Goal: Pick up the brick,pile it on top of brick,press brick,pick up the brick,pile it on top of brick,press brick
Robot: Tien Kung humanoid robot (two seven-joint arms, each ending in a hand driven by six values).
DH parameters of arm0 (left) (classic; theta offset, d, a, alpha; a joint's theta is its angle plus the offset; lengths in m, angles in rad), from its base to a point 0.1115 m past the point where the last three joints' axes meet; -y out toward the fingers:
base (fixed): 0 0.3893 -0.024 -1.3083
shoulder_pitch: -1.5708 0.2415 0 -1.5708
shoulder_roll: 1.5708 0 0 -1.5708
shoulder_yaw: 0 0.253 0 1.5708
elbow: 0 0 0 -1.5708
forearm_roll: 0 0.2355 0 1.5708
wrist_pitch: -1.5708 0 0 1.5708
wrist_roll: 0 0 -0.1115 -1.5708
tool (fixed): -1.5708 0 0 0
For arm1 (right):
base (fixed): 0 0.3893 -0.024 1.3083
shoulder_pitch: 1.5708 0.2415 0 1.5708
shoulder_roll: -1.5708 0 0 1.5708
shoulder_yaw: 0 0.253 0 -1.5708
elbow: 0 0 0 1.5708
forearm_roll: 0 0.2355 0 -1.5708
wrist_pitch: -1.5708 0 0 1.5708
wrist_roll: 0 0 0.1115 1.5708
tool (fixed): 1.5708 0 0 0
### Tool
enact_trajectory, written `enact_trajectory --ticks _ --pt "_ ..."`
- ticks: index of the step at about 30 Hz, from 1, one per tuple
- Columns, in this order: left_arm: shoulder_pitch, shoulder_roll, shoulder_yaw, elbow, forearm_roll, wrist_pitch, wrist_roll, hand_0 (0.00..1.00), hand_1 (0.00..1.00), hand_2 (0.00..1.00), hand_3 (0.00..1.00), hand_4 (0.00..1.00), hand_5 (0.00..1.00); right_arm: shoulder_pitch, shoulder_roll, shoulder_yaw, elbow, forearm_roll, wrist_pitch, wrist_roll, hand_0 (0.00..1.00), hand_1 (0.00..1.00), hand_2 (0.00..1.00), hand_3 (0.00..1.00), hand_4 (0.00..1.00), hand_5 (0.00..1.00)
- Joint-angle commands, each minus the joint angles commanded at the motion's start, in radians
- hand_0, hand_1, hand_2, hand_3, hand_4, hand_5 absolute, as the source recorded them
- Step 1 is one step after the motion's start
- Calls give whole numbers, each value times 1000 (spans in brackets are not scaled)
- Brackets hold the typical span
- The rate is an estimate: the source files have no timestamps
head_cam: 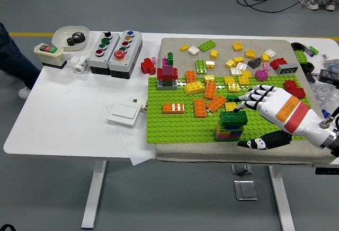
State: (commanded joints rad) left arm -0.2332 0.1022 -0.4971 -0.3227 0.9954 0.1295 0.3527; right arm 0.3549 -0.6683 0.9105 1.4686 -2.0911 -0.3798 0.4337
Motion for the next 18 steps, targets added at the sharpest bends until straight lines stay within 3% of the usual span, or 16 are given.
enact_trajectory --ticks 6,18 --pt "2 0 4 1 -8 2 -2 669 725 731 586 668 658 20 21 46 -46 142 1 -29 783 700 733 666 955 812" --pt "4 1 12 2 -18 4 -7 669 726 733 586 668 658 70 54 103 -98 634 47 -226 842 754 771 706 954 807"
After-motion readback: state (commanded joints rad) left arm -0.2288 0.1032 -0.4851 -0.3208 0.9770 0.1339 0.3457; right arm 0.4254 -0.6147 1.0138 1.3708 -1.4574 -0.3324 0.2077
